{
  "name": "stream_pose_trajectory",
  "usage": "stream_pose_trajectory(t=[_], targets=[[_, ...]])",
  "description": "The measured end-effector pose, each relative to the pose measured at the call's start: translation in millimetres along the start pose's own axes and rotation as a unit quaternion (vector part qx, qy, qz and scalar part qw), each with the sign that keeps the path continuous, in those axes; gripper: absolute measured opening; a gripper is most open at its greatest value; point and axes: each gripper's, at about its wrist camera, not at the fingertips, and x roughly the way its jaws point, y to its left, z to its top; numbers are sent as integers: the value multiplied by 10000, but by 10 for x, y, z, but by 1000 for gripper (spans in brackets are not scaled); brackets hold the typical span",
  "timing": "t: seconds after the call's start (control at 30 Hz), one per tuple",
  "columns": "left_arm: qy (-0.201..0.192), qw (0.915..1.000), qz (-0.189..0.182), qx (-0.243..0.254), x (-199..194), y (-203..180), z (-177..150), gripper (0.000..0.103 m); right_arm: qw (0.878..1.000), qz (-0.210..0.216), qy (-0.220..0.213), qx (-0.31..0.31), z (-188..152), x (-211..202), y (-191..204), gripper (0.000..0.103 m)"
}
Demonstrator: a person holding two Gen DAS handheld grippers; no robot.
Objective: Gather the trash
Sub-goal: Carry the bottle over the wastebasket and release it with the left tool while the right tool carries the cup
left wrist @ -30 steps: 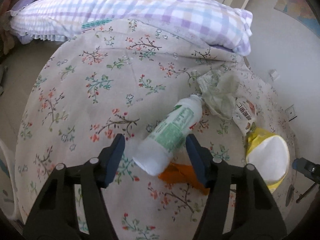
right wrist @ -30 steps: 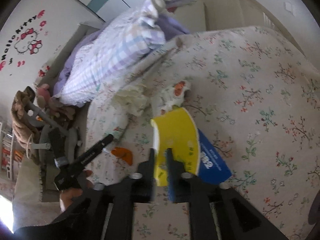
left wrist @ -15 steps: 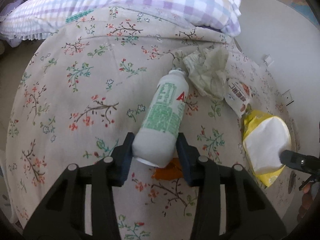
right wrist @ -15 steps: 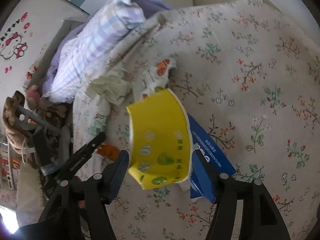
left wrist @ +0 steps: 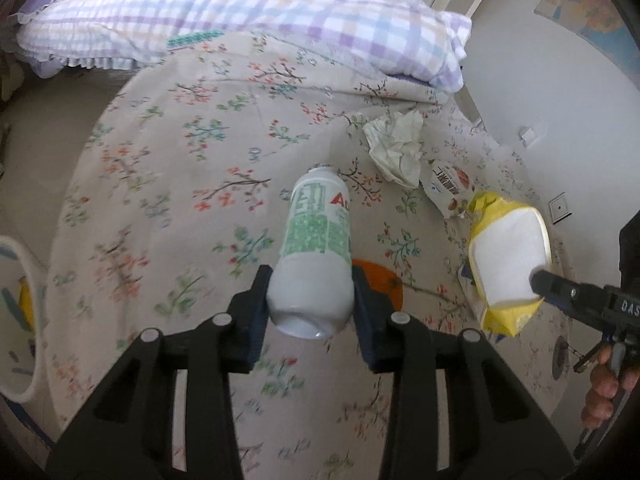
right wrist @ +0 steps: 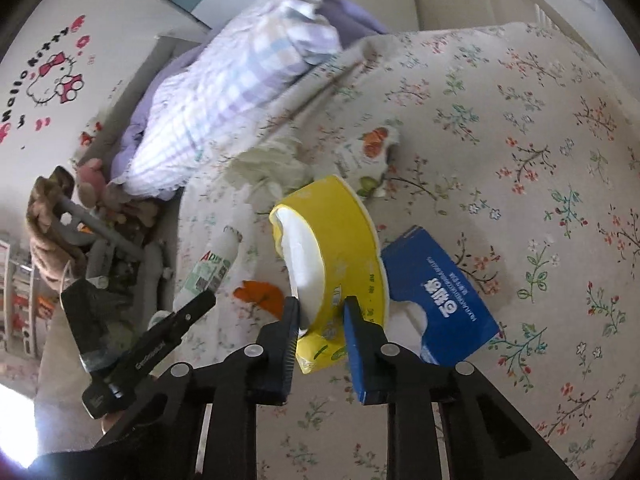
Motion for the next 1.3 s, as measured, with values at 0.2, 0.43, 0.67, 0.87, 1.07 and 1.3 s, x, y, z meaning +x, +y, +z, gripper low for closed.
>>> stream_pose_trajectory(t=[0.2,0.43,0.67,0.87,1.07,1.3], targets=[[-76,9998,-33,-178,-273,159,-127,40,9996,174,-103,-182,-69,-110,205,21],[-270,9989,14,-381,-619,420,-241,40,9987,313,-90,-393,-153,-77,557,21],[-430,9965,265,-667,-942,869,-371,40,9954,497,89,-815,-310,161,1120,21],[-518,9920,590,-986,-1187,1394,-514,40,9907,605,351,-1171,-467,521,1614,21],[-439,9878,818,-1253,-1290,1891,-653,40,9857,685,617,-1408,-647,886,2003,21],[-193,9834,911,-1559,-1252,2292,-796,40,9818,610,741,-1637,-839,1233,2368,21]])
